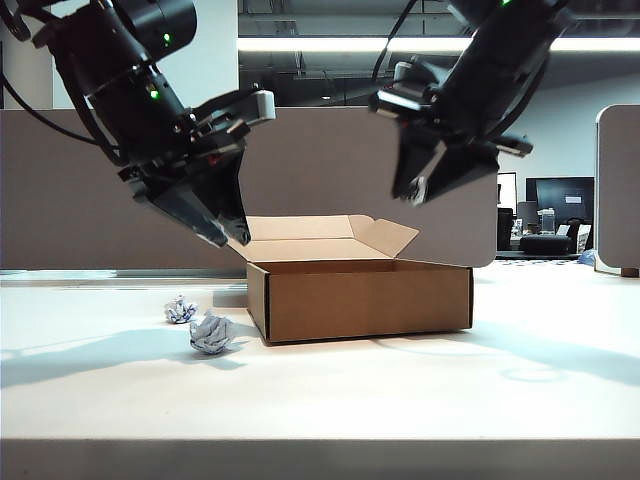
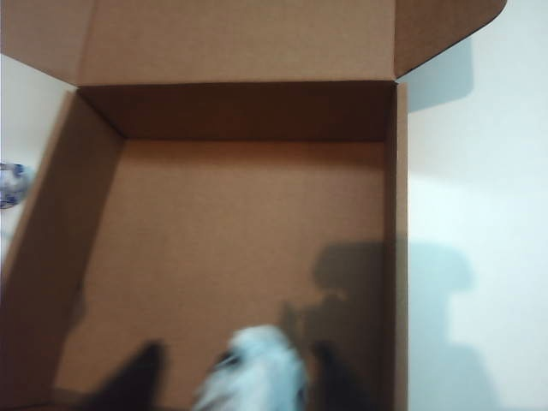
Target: Pick up all the paper balls on the table and put them in the paper box.
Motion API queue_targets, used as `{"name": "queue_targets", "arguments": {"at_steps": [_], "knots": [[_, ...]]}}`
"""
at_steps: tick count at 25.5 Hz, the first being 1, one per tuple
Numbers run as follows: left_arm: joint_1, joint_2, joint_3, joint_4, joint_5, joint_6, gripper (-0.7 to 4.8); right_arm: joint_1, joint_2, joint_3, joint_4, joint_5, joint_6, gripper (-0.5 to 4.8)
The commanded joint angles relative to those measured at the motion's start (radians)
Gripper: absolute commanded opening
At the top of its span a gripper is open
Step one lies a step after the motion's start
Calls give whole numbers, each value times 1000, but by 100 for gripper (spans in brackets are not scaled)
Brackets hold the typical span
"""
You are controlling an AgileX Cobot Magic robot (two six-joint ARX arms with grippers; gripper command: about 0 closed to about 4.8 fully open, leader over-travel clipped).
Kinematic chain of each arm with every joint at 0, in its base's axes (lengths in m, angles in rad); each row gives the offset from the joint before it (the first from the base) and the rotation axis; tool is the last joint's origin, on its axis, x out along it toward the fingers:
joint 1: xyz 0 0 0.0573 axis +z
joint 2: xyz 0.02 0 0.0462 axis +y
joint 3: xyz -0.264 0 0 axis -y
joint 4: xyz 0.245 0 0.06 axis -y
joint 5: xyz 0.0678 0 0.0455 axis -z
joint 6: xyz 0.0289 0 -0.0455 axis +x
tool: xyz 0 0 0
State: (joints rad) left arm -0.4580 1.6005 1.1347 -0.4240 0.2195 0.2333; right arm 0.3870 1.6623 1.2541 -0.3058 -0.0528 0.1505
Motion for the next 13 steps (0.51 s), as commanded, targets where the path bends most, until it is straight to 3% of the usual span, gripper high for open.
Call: {"name": "queue_targets", "arguments": {"at_steps": [1, 13], "knots": [[0, 20, 3, -24, 5, 2, 184, -2, 21, 25, -6, -18, 7, 324], [0, 108, 3, -107, 39, 0, 184, -3, 18, 54, -8, -5, 3, 324]]}}
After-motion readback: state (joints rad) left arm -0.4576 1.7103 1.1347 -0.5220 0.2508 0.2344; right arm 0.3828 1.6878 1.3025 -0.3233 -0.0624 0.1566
